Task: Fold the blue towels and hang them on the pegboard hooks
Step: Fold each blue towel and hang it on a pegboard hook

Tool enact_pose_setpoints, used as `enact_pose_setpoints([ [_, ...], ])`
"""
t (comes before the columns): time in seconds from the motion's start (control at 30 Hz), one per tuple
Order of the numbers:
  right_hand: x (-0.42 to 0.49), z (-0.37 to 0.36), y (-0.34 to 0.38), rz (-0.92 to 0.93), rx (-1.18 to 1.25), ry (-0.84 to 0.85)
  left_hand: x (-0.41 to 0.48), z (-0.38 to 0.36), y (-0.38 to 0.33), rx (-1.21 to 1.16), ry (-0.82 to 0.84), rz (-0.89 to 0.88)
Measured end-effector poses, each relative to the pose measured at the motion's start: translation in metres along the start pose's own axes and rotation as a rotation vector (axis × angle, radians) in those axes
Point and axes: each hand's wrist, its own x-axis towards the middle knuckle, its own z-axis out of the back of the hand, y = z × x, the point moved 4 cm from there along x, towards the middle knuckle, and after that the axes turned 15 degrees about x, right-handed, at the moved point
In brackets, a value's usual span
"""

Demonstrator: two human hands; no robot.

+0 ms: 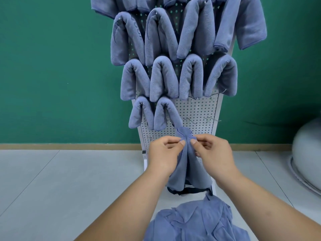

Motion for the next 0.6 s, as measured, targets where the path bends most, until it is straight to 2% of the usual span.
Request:
enact_pose_setpoints([
  [0.2, -0.006, -0.004, 0.002, 0.062, -0.124, 0.009, -0.003, -0.003, 0.000, 0.035, 0.006, -0.030],
  [0.4, -0.011, -0.007, 0.003, 0.122, -0.298, 0.042, -0.005, -0.008, -0.001, 0.047, 0.081, -0.036],
  [0.6, -0.012, -0.003, 0.006, 0.152, -0.311, 0.008, -0.009, -0.009, -0.008, -0.031, 0.194, -0.036],
])
